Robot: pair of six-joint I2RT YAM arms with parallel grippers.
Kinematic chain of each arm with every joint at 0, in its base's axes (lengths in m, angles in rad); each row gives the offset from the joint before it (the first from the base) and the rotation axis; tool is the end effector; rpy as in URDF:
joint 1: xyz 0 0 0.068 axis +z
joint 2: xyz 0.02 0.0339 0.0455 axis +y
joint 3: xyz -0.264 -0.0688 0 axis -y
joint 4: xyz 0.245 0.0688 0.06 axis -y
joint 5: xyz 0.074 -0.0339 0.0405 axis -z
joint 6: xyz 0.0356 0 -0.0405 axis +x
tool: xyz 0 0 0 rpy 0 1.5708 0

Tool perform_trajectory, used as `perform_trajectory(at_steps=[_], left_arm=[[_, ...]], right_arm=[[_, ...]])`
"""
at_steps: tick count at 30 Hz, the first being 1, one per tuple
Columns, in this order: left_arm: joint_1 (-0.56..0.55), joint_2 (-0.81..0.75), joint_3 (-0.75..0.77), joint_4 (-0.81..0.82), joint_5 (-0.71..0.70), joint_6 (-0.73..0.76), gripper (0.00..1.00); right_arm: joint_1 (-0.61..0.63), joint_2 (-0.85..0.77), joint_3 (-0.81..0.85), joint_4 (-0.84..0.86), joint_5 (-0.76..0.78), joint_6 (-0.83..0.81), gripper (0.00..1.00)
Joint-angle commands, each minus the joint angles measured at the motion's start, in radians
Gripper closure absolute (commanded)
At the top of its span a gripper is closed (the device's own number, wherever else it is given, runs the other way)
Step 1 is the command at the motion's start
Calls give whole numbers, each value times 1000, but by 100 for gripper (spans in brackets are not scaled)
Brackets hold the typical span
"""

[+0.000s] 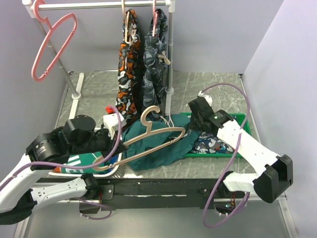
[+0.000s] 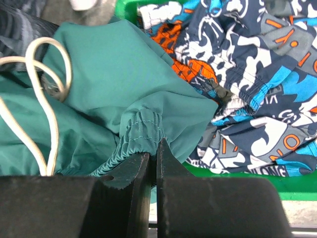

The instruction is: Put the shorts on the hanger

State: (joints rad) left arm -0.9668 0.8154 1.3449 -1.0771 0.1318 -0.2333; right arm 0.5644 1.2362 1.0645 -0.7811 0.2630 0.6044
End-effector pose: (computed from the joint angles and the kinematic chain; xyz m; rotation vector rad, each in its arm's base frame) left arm 0.0606 -0.0960 0.4243 0.8774 2.0535 -0.8290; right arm 0.2143 0.1247 0.2918 0.1544 2.4792 0.1633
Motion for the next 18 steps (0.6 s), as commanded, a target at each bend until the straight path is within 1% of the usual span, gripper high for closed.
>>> perform_trajectory(at_steps=[1,5,11,14,15,18], left_arm=[[-6,22,-1,42,-11,3,99],[-6,42,14,94,-23,8,99],[-7,79,-12,135,-1,31,99],[-18,80,-23,163,-20,29,99],[-27,76,-26,175,-21,29,99],[-44,38,-59,270,-41,9,99]], right_arm=[[-9,-14,57,-1,4,-22,100],[6,-58,63,-24,-11,-41,100],[94,-73,144,-108,50,-43,100],[155,-43,234,-156,71,-34,100],[204,-29,291,-170,82,-26,100],[271,14,403,-216,116,4,100]])
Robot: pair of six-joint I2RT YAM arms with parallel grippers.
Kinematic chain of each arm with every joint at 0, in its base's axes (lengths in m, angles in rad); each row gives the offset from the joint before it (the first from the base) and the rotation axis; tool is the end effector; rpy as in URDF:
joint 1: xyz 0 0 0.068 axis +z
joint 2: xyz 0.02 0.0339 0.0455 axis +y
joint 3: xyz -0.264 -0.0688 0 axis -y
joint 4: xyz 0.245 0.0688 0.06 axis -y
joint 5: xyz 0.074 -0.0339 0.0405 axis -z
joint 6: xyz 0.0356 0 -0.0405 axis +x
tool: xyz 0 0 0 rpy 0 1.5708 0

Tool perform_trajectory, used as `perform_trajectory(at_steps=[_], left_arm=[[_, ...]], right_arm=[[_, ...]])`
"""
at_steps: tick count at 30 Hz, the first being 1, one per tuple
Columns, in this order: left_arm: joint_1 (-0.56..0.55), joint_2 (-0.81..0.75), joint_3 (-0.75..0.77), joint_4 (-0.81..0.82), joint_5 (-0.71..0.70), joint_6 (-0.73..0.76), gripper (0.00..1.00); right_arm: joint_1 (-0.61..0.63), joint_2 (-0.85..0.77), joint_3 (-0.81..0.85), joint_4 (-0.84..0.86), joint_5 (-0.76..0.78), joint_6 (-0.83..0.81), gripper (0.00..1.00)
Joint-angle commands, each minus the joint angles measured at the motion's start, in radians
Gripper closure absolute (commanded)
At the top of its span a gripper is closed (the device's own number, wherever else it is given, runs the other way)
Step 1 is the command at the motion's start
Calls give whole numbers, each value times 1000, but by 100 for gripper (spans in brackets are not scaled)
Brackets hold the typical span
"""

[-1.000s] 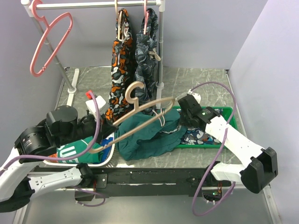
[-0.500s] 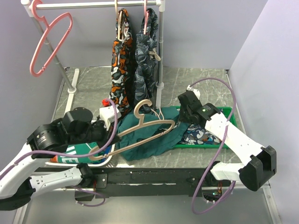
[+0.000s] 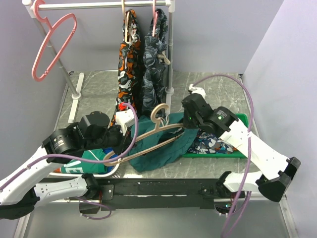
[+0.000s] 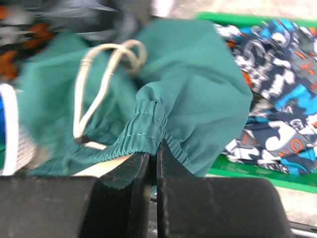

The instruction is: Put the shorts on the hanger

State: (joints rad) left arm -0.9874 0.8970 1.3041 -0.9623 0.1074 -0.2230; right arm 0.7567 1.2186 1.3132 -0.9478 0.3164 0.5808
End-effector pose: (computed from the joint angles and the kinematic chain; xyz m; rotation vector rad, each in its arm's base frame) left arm 0.0791 -0.1268 0.4142 0.8960 2.0496 -0.8067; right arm 0.1807 0.1554 0.3629 -0.0672 2.3829 0.2555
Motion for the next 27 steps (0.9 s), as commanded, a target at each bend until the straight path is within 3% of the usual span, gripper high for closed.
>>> perform_trajectory(at_steps=[1,6,15,18,22,25,27], left_arm=[[-28,-50,-40,199,-24,-13,99],[-92,-85,-111,345,-146,-48,99],[-188,-187,-313,677,-264,-72,99],[-214,-231,-396,793,-319,-78,99],[-247,-280,-613,1018,-399,-121,99],[-287,-284,-738,1179,-452,-122,99],[-307,-256,-776,1218,-500,-122,99]], right_arm=[[110,45,181,-54,59,39,100],[185,73,345,-72,58,71,100],[230,97,466,-54,16,117,100],[218,98,433,-57,58,128,87],[202,46,315,-29,78,178,52],[165,-17,233,-13,84,208,33],[129,-63,190,-26,78,221,29]])
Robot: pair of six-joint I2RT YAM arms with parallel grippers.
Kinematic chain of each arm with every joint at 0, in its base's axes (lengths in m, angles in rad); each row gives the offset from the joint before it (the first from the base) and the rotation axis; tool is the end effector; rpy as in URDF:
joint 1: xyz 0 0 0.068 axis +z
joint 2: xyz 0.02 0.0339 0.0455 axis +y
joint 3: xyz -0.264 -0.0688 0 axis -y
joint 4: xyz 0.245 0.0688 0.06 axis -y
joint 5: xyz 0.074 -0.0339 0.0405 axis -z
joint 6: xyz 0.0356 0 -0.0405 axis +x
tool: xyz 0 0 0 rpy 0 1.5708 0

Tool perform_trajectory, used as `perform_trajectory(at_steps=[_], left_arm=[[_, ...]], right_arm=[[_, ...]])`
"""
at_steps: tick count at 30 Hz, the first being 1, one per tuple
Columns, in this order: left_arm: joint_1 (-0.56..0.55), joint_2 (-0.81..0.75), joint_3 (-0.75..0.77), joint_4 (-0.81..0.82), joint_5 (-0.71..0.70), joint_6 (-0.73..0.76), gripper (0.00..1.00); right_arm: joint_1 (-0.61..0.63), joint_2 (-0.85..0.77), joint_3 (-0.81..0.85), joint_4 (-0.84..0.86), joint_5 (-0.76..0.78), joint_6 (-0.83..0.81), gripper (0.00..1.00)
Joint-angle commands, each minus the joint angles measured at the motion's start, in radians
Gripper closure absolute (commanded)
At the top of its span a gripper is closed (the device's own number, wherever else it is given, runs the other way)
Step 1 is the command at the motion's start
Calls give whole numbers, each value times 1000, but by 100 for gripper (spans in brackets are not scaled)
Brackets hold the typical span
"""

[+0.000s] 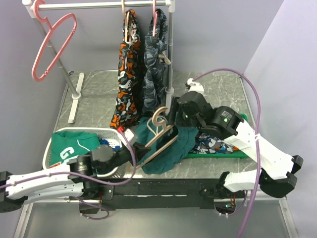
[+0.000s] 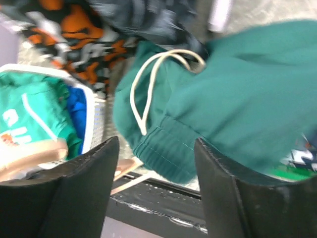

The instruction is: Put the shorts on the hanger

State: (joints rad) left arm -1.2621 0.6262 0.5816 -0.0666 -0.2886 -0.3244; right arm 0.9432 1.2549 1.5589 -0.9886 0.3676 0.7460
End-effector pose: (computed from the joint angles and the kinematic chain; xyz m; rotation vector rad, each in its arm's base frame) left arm 0.0586 -0.1503 0.3052 0.5891 1.6676 -0.9393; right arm 0.1494 0.1842 0.4272 -0.0239 2.2520 0.5191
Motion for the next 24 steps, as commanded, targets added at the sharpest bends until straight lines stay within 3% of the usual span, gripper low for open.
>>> perform_trajectory(at_steps=[1,6,7,11,15,24], left_arm=[[-37,26,-64,342,-118,-19,99],[-59,85,-144,473,-152,-24,99],[-59,95,-150,484,-152,-27,99],[-88,133,-147,493,-158,-5,99],[-120,191,-108,461,-190,44,99],[-229,349,10,399,-302,180,99]], right_arm=[[-98,-116,-71,8,22,64,26],[-207,-257,-200,18,-35,101,19],[-224,-273,-212,10,-23,111,13],[-340,-321,-314,11,-82,133,6],[-527,-295,-367,63,-274,130,6],[-624,-249,-494,180,-466,182,7]])
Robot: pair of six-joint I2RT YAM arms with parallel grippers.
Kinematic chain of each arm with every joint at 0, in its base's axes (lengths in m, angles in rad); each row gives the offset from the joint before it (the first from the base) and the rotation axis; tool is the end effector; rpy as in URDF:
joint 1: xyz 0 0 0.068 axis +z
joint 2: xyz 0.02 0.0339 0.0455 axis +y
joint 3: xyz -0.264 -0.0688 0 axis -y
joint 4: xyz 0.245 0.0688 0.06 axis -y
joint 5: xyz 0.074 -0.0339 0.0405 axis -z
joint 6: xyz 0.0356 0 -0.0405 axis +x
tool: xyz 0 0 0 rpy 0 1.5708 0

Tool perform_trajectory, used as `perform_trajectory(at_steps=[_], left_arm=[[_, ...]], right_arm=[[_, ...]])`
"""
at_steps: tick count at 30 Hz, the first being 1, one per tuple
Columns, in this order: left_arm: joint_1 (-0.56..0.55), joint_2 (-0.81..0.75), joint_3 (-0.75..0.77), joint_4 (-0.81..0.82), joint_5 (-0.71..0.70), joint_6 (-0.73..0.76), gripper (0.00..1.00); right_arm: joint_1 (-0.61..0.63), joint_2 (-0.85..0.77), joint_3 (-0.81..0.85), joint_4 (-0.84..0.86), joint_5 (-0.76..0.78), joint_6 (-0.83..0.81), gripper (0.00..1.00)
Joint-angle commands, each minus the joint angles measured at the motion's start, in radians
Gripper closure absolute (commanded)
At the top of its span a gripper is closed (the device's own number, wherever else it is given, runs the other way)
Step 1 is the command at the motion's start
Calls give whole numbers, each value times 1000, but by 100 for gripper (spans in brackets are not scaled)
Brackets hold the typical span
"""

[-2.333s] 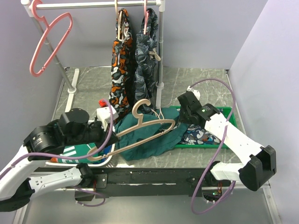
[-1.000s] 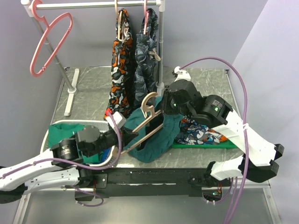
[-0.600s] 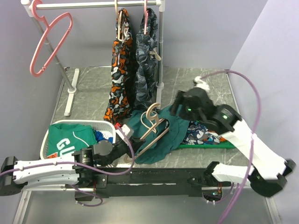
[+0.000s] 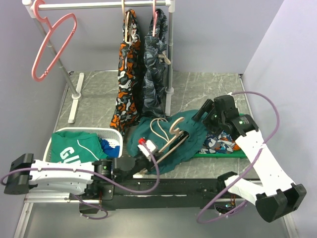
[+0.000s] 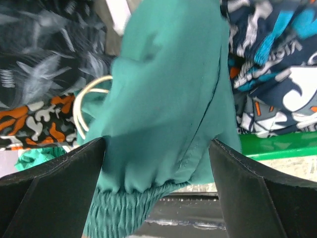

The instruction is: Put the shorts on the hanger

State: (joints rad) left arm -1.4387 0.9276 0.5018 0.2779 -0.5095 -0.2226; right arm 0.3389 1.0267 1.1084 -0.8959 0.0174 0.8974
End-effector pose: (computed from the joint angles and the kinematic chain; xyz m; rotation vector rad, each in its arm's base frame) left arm 0.0453 -0.2094 0.2627 0.6667 1.6347 -0.7939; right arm 0.1868 0.0652 0.3395 0.6862 2.3621 0.5491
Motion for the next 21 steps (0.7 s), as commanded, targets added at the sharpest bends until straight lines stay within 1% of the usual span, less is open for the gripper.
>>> perform_trajectory(at_steps=[1,3,4,6,7,9,10,11,12,13,14,15,17,19,20,21], left_arm=[[-60,57,96,55,-92,95,99],[-83,86,112,69,-112,117,99],[-88,96,115,73,-119,123,99],[-98,140,141,58,-158,127,99],[-101,157,152,49,-176,123,99],[-109,187,178,29,-199,103,84],[-112,191,182,33,-205,95,74],[-118,188,182,38,-211,86,66],[-120,177,182,46,-210,66,54],[-120,168,182,52,-195,54,45],[-120,159,182,49,-189,39,36],[-120,134,185,35,-187,1,27],[-120,100,193,-35,-201,-41,25],[-120,42,216,-124,-240,-144,22],[-120,21,225,-226,-276,-182,22],[-120,-22,248,-297,-300,-277,23]], right_arm=[[-20,-20,-59,91,-120,32,8],[-26,-33,-105,97,-125,41,9],[-31,-40,-119,103,-137,44,16],[-37,-68,-150,117,-137,54,26],[-37,-76,-153,118,-135,55,38],[-38,-82,-157,111,-131,46,51],[-37,-82,-159,109,-129,41,70],[-38,-80,-162,100,-123,38,78],[-43,-76,-163,98,-122,34,85],[-43,-76,-166,97,-119,32,98],[-43,-76,-171,92,-111,34,100],[-43,-71,-170,83,-103,41,100],[-43,-66,-160,63,-91,34,100],[-44,-74,-160,57,-73,41,100],[-44,-77,-156,39,-62,52,100],[-44,-80,-151,28,-44,72,100]])
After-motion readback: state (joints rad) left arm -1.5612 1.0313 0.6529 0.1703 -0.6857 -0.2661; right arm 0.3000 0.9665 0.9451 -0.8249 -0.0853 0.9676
